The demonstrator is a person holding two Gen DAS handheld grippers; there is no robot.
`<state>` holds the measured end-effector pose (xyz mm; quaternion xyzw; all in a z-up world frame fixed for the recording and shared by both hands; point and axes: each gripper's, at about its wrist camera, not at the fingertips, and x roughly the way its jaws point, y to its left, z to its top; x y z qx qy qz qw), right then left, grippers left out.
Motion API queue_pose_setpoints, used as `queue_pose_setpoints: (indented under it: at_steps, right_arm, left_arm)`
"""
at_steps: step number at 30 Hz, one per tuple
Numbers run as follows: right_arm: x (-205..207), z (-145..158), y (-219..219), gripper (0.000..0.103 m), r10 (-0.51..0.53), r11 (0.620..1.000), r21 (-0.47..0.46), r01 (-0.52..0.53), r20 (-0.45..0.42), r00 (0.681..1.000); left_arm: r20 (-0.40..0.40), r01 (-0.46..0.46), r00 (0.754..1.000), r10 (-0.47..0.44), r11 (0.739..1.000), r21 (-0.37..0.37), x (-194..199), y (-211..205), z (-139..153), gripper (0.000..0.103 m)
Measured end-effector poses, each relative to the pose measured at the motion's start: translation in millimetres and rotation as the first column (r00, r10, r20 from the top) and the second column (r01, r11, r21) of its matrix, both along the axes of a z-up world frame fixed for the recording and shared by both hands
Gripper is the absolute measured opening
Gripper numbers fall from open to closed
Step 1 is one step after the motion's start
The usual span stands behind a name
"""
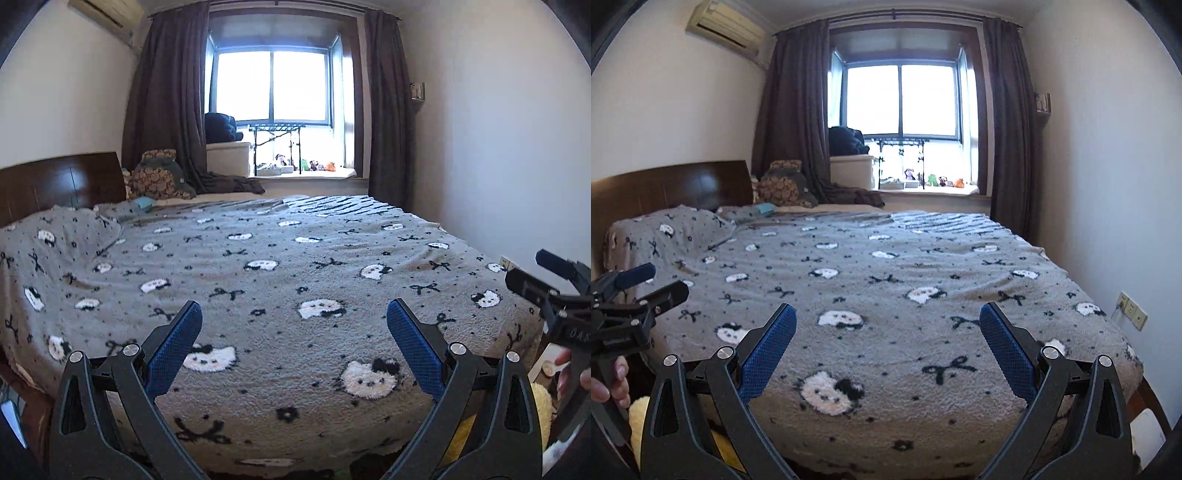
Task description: Collect trash
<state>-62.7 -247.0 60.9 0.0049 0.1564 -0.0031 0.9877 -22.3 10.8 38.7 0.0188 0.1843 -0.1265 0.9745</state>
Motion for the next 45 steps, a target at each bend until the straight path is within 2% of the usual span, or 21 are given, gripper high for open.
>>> queue_pose_setpoints:
  at_steps: [7,16,45]
  right_arm:
    - [-4,-16,0,0.1,-0.042,0.999,0.018,0.043,-0.017,0.999]
    - [-7,-16,-1,0.1,-0.047,0.998,0.031,0.047,-0.006,0.999]
    - [-7,-17,8,0.1,-0.037,0.999,0.021,0.037,-0.007,0.999]
  left_arm:
    - [-0.032,0.006,0.999,-0.007,0.999,-0.037,-1,4,-12,0.095]
    - [-0.033,-0.013,0.999,0.011,0.999,-0.052,-1,9,-12,0.095]
    - [-0.023,-0.029,0.999,0.027,0.998,-0.052,-4,11,-8,0.095]
